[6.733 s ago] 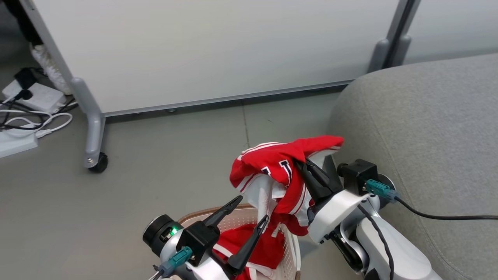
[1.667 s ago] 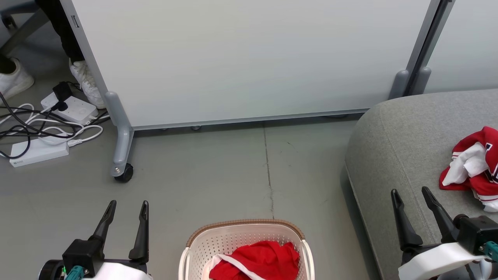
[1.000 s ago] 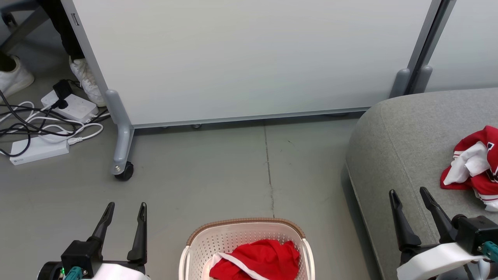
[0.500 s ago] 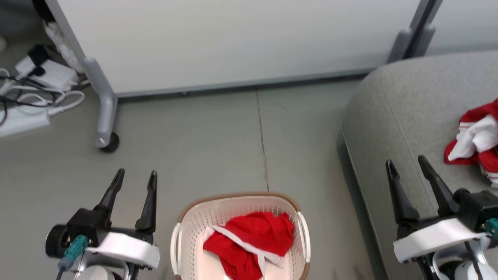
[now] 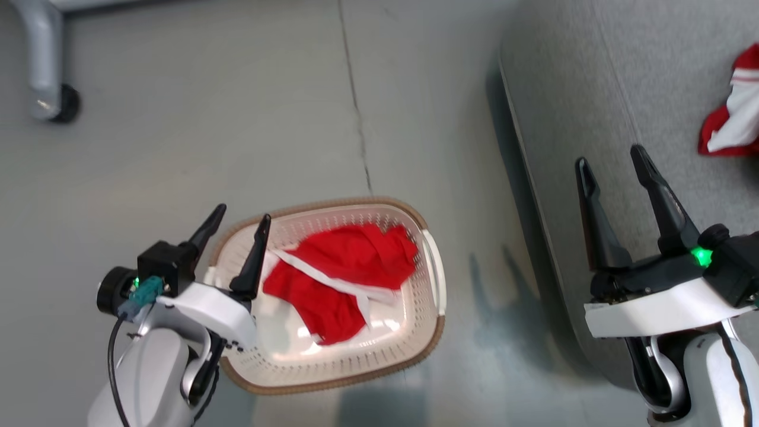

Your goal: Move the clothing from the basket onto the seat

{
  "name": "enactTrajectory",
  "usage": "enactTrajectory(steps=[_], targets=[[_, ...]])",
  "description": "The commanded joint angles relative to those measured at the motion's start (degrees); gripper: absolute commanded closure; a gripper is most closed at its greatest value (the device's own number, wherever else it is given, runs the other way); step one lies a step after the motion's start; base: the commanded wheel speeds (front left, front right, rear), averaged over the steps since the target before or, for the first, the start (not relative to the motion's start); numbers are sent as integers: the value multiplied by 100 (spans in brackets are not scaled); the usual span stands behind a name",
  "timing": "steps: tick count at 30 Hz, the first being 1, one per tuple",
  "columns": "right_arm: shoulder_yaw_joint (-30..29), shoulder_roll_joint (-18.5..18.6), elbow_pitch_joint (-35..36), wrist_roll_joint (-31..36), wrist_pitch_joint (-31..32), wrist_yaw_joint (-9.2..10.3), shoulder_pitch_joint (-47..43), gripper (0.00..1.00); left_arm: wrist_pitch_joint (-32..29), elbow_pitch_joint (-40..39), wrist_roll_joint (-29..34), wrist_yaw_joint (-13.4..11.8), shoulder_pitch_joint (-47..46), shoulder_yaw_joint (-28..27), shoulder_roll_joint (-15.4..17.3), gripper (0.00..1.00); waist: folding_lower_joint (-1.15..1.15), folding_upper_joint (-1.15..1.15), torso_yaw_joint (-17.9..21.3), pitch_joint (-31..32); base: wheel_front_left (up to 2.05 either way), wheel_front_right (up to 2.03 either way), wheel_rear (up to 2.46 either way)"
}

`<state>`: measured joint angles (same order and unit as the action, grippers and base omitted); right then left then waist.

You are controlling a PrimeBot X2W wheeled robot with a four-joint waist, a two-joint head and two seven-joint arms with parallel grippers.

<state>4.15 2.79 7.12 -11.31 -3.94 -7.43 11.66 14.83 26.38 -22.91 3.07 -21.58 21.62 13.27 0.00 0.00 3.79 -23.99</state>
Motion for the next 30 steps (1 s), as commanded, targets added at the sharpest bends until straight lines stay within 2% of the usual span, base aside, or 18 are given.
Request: enactTrajectory(steps=[1, 10, 16, 20, 26, 30], targets=[[79, 23, 68, -63, -127, -11, 176, 0, 12, 280, 40, 100, -327, 53, 49, 0, 0, 0, 496, -830, 0, 0, 0], [387, 20, 147, -270, -521, -11, 674, 0, -73, 1770, 312, 342, -1438, 524, 5, 0, 0, 0, 948, -1954, 0, 0, 0], [514, 20, 87, -456, -758, -11, 813, 0, -90, 2631, 399, 397, -2009, 738, -9, 0, 0, 0, 1234, -2399, 0, 0, 0], [674, 19, 47, -615, -922, -11, 849, 0, -123, 3206, 454, 422, -2369, 840, 67, 0, 0, 0, 1490, -2685, 0, 0, 0], [892, 17, 176, -854, -1097, -11, 873, 0, -284, 3978, 380, 435, -2835, 895, 356, 0, 0, 0, 1833, -3143, 0, 0, 0], [987, 17, 228, -922, -1132, -11, 884, 0, -378, 4276, 302, 443, -3006, 900, 438, 0, 0, 0, 1906, -3289, 0, 0, 0]])
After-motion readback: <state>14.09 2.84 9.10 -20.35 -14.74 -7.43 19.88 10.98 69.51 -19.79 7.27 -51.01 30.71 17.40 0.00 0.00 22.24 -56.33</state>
